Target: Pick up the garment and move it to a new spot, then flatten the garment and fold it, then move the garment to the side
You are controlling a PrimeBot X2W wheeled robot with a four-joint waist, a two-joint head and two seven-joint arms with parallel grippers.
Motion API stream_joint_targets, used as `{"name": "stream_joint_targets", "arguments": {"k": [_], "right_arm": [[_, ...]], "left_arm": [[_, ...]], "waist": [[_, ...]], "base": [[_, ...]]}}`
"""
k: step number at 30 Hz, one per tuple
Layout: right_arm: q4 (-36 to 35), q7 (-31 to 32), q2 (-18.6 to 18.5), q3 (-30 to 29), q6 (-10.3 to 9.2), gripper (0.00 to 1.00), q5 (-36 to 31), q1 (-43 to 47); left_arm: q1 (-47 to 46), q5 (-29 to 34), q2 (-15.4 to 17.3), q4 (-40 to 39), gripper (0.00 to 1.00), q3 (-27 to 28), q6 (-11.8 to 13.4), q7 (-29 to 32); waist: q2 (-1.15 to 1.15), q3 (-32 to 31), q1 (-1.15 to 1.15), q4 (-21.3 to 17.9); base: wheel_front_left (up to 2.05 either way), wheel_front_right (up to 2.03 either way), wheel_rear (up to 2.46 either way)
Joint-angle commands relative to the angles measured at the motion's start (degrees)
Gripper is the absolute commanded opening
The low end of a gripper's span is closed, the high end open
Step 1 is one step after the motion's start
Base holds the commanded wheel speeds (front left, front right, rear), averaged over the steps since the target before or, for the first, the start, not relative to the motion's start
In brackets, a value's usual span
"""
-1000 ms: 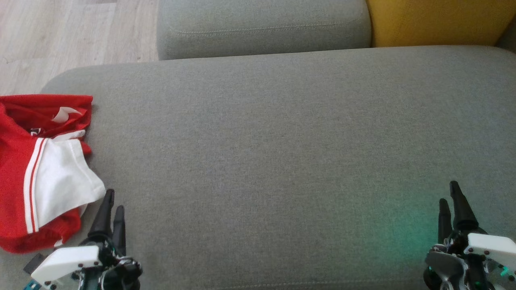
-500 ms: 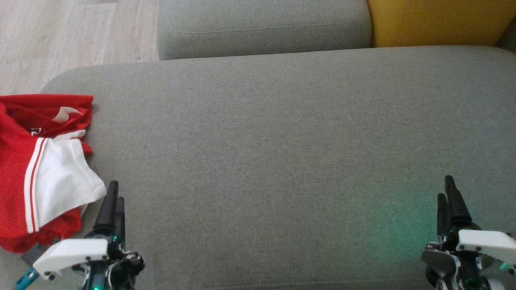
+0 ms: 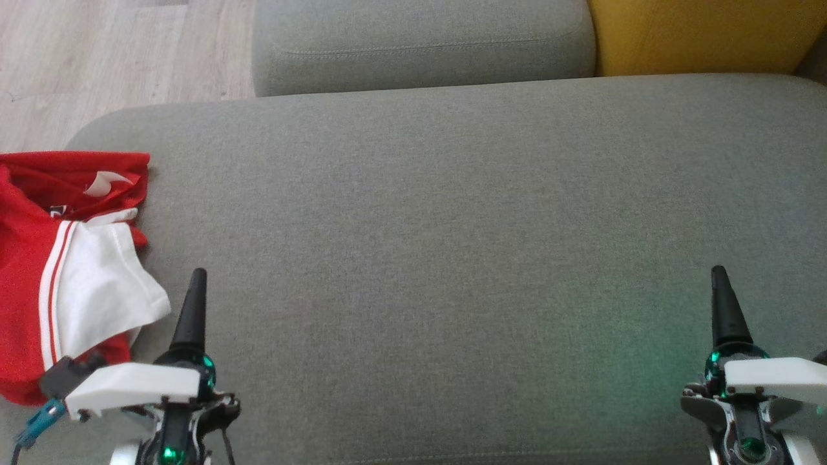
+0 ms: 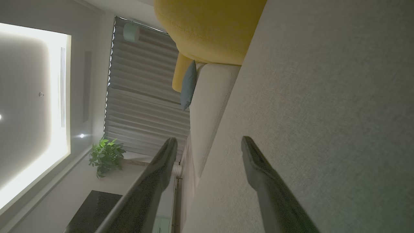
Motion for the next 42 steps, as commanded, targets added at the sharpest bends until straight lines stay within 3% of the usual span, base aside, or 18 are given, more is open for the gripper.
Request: {"name": "stream_joint_targets", "arguments": {"k": [1,22,42], "right_arm": [[-2.4,-0.6,-1.0,0.7,0.08,1.00,-1.5,-2.8],[-6.0,-1.5,-1.6,3.2,0.11,1.00,-22.6,-2.5],[-8.3,-1.4,-1.3,5.1,0.15,1.00,-38.1,-2.0]], "left_arm": [[-3.9,1.5,0.8,-2.4,1.00,0.0,-0.3,-0.5],[-4.7,20.0,2.2,-2.8,1.00,-3.5,-0.1,-4.1],[-5.5,35.0,3.1,-1.7,1.00,-5.9,1.0,-7.4]], "waist": [[0.00,0.0,0.00,0.0],[0.00,-0.5,0.00,0.2],[0.00,-0.7,0.00,0.3]], "base": [[0.00,0.00,0.00],[0.00,0.00,0.00],[0.00,0.00,0.00]]}}
